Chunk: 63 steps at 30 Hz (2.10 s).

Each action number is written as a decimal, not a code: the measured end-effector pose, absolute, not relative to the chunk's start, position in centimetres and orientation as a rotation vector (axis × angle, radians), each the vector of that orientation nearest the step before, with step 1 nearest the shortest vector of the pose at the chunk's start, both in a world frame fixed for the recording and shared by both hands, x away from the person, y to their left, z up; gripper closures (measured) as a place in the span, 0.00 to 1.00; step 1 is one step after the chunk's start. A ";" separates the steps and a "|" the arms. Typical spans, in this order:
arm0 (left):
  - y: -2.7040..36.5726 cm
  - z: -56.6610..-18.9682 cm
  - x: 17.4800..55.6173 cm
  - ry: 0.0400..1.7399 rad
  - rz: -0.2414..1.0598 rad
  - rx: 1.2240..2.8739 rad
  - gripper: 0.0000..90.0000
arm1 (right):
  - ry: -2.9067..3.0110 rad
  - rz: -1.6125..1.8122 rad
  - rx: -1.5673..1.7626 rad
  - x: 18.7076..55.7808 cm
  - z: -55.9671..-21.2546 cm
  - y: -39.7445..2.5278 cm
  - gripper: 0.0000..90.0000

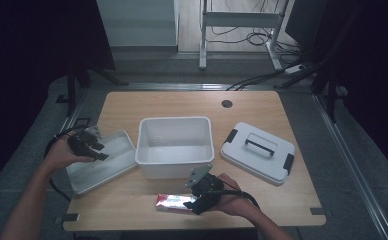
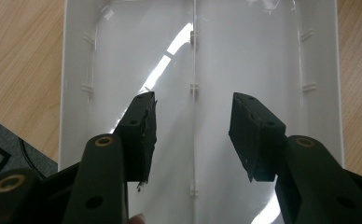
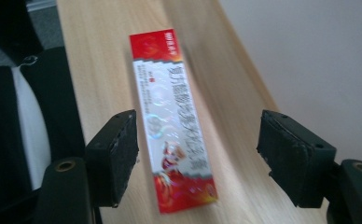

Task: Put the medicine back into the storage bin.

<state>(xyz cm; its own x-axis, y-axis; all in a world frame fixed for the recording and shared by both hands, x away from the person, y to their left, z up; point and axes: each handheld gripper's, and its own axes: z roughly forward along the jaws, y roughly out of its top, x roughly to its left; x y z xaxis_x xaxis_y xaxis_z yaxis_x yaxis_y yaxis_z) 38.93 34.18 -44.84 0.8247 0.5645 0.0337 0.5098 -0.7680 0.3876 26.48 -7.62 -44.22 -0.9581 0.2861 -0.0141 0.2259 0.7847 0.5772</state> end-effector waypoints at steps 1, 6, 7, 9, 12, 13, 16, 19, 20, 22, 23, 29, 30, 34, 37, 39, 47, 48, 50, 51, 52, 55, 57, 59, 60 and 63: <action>34.1 -44.8 38.9 0.806 0.209 2.643 0.57 | 2.884 0.900 0.396 26.5 -44.3 -7.2 0.32; 34.1 -44.9 38.9 0.808 0.212 2.645 0.57 | 2.943 0.846 0.354 26.3 -44.8 -5.7 0.32; 34.1 -44.9 38.9 0.809 0.213 2.644 0.57 | 2.956 0.832 0.348 26.3 -44.9 -5.4 0.32; 34.2 -44.9 38.9 0.804 0.214 2.649 0.57 | 2.978 0.797 0.339 26.3 -45.4 -4.9 0.32; 34.2 -45.3 38.7 0.808 0.209 2.644 0.57 | 3.008 0.737 0.345 26.7 -46.3 -4.6 0.32; 34.2 -45.3 38.7 0.808 0.209 2.644 0.57 | 3.008 0.737 0.345 26.7 -46.3 -4.6 0.32; 34.5 -45.6 38.7 0.808 0.209 2.650 0.57 | 3.034 0.676 0.367 27.1 -47.2 -4.7 0.35; 34.6 -45.7 38.7 0.811 0.209 2.650 0.57 | 3.049 0.634 0.376 27.3 -47.9 -4.7 0.37; 34.6 -45.7 38.7 0.812 0.210 2.651 0.57 | 3.055 0.613 0.371 27.4 -48.2 -4.6 0.40; 34.5 -45.8 38.7 0.810 0.209 2.652 0.57 | 3.056 0.603 0.369 27.4 -48.4 -4.5 0.42; 34.5 -45.8 38.6 0.816 0.209 2.644 0.57 | 3.060 0.599 0.366 27.5 -48.5 -4.4 0.44; 34.3 -45.8 38.6 0.807 0.216 2.654 0.57 | 3.060 0.621 0.311 27.3 -48.3 -4.5 0.56; 34.3 -45.8 38.6 0.807 0.216 2.654 0.57 | 3.044 0.651 0.304 27.2 -48.0 -4.6 0.56; 34.4 -45.6 38.6 0.809 0.217 2.661 0.58 | 2.993 0.807 0.272 26.7 -44.8 -5.6 0.56; 34.4 -45.3 38.5 0.810 0.221 2.657 0.58 | 2.972 0.853 0.242 26.6 -42.9 -6.0 0.56; 34.3 -45.2 38.5 0.807 0.224 2.657 0.58 | 2.943 0.897 0.221 26.6 -40.6 -6.5 0.56; 33.8 -45.3 38.6 0.804 0.222 2.651 0.58 | 2.860 0.952 0.165 29.1 -34.9 -7.3 0.56; 33.8 -45.3 38.7 0.803 0.218 2.651 0.58 | 2.854 0.947 0.163 29.5 -34.7 -7.2 0.56; 33.7 -45.3 38.7 0.796 0.218 2.659 0.58 | 2.849 0.932 0.163 30.7 -34.1 -7.1 0.56; 33.7 -45.3 38.7 0.796 0.217 2.658 0.58 | 2.851 0.936 0.165 31.2 -33.9 -7.0 0.56; 33.7 -45.3 38.8 0.796 0.217 2.658 0.58 | 2.850 0.936 0.169 32.1 -33.6 -6.8 0.56; 33.6 -45.3 38.9 0.790 0.215 2.659 0.58 | 2.852 0.926 0.170 33.2 -33.4 -6.6 0.56; 33.6 -45.3 38.9 0.790 0.214 2.658 0.58 | 2.850 0.925 0.170 34.0 -33.4 -6.4 0.56; 33.5 -45.4 38.9 0.789 0.213 2.654 0.58 | 2.854 0.923 0.147 34.8 -33.5 -6.1 0.56; 33.4 -45.4 38.9 0.791 0.213 2.652 0.58 | 2.846 0.920 0.124 35.3 -33.5 -6.0 0.56; 33.3 -45.3 39.0 0.791 0.219 2.655 0.58 | 2.838 0.914 0.114 37.0 -33.9 -5.2 0.56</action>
<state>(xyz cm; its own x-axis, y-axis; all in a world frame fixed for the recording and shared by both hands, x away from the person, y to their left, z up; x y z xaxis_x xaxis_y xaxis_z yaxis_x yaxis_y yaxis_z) 39.05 33.30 -45.29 0.8312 0.5542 0.0447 0.4982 -0.7781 0.3826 36.98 -5.23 -33.85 -0.9847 0.1201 -0.1261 0.0240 0.8108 0.5849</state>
